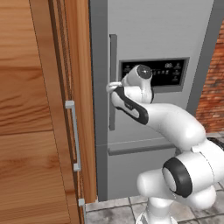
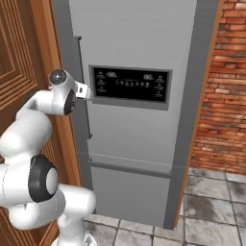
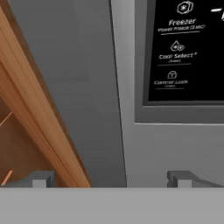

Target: Retrieve the steak from the fridge and place it on the saucepan with marinade on the stove.

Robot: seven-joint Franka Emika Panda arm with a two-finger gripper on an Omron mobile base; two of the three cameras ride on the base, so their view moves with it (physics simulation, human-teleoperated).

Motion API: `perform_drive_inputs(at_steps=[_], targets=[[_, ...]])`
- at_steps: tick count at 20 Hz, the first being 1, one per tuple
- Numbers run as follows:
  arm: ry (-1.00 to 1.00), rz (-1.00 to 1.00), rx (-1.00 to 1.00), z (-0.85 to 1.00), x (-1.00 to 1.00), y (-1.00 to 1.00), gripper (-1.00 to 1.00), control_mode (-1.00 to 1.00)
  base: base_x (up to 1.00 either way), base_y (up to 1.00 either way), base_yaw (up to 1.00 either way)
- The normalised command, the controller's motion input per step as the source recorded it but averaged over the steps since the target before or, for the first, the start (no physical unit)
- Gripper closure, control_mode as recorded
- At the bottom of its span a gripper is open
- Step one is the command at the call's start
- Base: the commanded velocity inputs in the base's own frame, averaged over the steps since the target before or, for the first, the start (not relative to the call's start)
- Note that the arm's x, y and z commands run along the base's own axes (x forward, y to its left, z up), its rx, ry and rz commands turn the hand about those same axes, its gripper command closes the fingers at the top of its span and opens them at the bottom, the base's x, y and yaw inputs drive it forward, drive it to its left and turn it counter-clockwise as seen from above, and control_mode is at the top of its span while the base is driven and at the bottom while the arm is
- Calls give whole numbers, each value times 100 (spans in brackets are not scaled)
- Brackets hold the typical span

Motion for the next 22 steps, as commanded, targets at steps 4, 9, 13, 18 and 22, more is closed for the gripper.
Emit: perform_drive_inputs(at_steps=[4,9,13,18,22], targets=[[0,0,-2,-15,59,9,-100,-100,0,0,0],[0,0,-2,-21,60,23,-100,-100,0,0,0],[0,0,-2,-22,59,27,-100,-100,0,0,0],[0,0,-1,-22,60,4,-100,-100,0,0,0],[0,0,0,-15,65,0,-100,-100,0,0,0]])
